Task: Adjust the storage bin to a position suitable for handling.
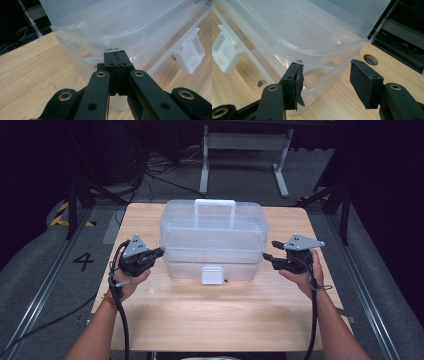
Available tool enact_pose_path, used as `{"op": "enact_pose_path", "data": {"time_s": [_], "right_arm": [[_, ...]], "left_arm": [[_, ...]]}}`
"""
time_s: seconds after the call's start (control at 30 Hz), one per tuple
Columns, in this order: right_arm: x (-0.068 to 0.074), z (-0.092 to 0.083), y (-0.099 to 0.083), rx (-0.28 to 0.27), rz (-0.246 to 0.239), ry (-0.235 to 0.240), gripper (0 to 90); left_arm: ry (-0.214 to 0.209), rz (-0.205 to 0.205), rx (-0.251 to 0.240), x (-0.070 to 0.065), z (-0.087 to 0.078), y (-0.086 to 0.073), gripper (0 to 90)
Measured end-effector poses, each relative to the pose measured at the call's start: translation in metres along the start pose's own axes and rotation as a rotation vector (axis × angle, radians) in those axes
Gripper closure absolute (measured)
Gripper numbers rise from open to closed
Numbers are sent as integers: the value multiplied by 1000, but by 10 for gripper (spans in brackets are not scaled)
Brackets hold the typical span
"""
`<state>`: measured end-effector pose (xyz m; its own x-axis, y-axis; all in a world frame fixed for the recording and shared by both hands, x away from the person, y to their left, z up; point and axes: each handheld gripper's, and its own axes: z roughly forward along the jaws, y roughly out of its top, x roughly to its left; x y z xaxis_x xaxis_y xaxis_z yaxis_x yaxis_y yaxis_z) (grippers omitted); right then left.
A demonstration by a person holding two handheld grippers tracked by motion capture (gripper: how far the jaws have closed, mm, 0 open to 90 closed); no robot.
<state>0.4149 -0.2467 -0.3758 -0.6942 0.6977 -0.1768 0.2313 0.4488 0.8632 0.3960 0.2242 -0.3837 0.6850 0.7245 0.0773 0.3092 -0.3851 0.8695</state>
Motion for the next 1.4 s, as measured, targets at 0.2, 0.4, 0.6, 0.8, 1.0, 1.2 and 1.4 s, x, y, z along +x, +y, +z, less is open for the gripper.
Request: {"op": "enact_pose_path", "data": {"time_s": [0.2,0.4,0.6,0.8,1.0,1.2,1.4], "right_arm": [[0,1,-1,-36,21,-14,467],[-1,-1,1,-82,39,-27,493],[-2,-3,10,-134,51,-50,506],[-5,-4,20,-147,52,-70,506],[-8,-1,29,-158,62,-88,499],[-11,3,34,-170,74,-103,499],[-15,7,41,-170,84,-114,503]], "left_arm": [[11,-5,-13,0,1,0,872],[30,-21,-20,2,-1,-2,837],[25,-14,0,2,3,-5,827],[25,8,20,2,7,-7,824],[19,12,45,1,12,-10,818],[13,7,32,0,12,-12,814],[9,1,27,0,12,-13,812]]}}
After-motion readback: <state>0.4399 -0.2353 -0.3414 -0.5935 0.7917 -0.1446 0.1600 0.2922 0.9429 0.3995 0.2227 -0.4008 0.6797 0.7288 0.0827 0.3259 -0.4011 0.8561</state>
